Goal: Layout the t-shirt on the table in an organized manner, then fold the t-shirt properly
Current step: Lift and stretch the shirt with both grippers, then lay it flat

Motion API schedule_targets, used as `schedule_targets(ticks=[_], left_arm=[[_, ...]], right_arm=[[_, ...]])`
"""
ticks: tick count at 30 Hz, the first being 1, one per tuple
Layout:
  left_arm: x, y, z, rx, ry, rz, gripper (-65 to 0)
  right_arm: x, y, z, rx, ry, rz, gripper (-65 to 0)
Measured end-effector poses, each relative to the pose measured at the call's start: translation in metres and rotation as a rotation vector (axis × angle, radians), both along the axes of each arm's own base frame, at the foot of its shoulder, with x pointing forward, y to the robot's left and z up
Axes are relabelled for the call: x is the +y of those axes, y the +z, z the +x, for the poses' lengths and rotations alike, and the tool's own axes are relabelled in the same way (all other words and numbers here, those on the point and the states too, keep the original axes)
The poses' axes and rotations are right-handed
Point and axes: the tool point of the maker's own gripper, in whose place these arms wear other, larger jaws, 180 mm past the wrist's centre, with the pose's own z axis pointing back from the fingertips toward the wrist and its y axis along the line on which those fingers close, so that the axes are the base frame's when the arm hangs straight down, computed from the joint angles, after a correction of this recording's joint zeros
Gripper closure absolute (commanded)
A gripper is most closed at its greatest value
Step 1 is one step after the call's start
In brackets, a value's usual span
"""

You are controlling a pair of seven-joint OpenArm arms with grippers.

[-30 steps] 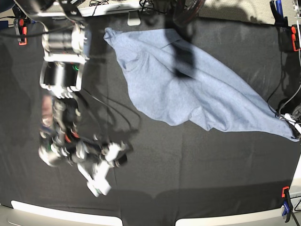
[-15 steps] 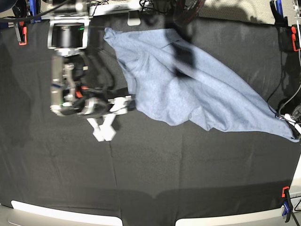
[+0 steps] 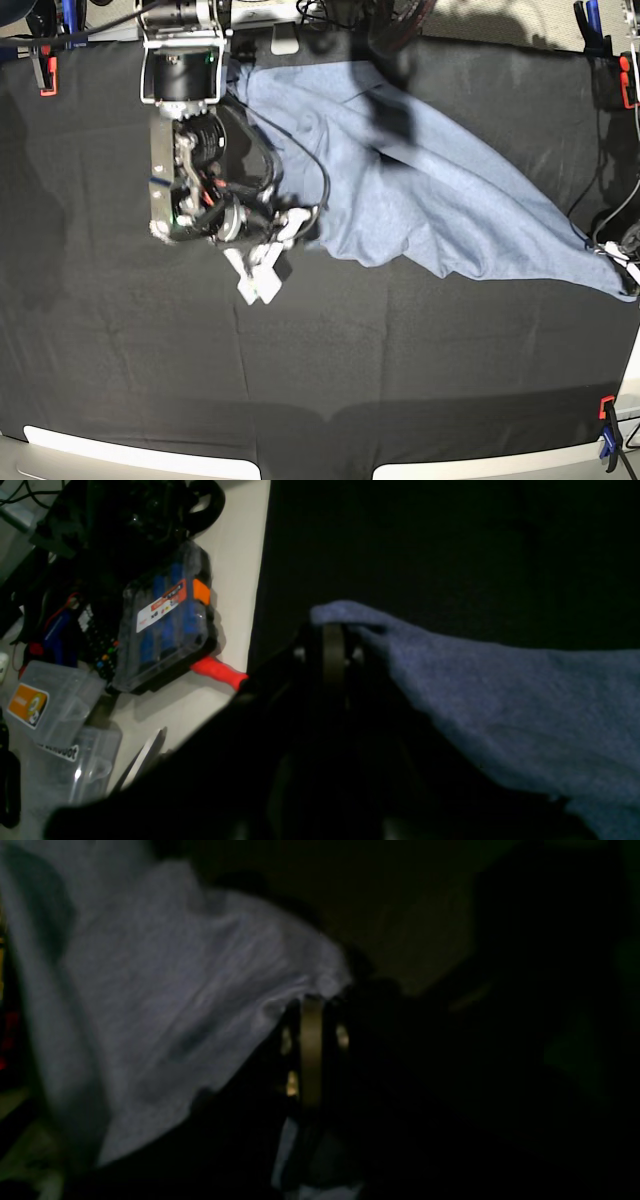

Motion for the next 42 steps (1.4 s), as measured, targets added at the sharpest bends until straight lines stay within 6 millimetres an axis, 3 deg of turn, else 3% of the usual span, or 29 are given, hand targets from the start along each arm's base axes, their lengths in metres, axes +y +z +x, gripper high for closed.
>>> schedule_targets(ticks=[3,8,10,15,20,22,26,31,34,39,42], left_arm=[[0.0,0.0,0.0,0.0,0.0,0.0,0.0],[-0.001,0.002,0.001,-0.01,-0.004,0.001,0.0],[-0.001,0.003,0.002,-0.02,-0.008,0.001,0.0],[-0.002,0.006,0.004,-0.034,-0.009,-0.009,0.0],[-0.009,0.02,0.012,-0.133,-0.024,-0.077,0.0],[-0.011,0.023,0.013,-0.156,-0.025,-0.1,0.0],[-0.016,0.033,0.021,-0.196,-0.042,-0.121,0.0],[-0.021,0.073,0.052,-0.283,-0.045,-0.138,0.0],[-0.029,0.09,0.066,-0.322,-0.047,-0.158,0.0],[-0.055,0.092,0.089,-0.304,-0.114,-0.096,0.0],[-0.055,0.092,0.11,-0.308,-0.087,-0.123,0.0]], right_arm=[[-0.016,0.021,0.023,-0.096,0.001,-0.121,0.0],[-0.03,0.13,0.093,-0.419,-0.033,-0.161,0.0],[-0.04,0.16,0.113,-0.502,-0.04,-0.209,0.0],[-0.084,0.198,0.145,-0.595,-0.115,-0.372,0.0],[-0.121,0.248,0.176,-0.694,-0.178,-0.422,0.0],[-0.135,0.246,0.187,-0.678,-0.192,-0.425,0.0],[-0.152,0.223,0.201,-0.593,-0.214,-0.418,0.0],[-0.156,0.241,0.216,-0.656,-0.238,-0.413,0.0],[-0.161,0.241,0.217,-0.65,-0.262,-0.428,0.0],[-0.168,0.222,0.217,-0.6,-0.265,-0.445,0.0],[-0.171,0.202,0.216,-0.547,-0.265,-0.449,0.0]])
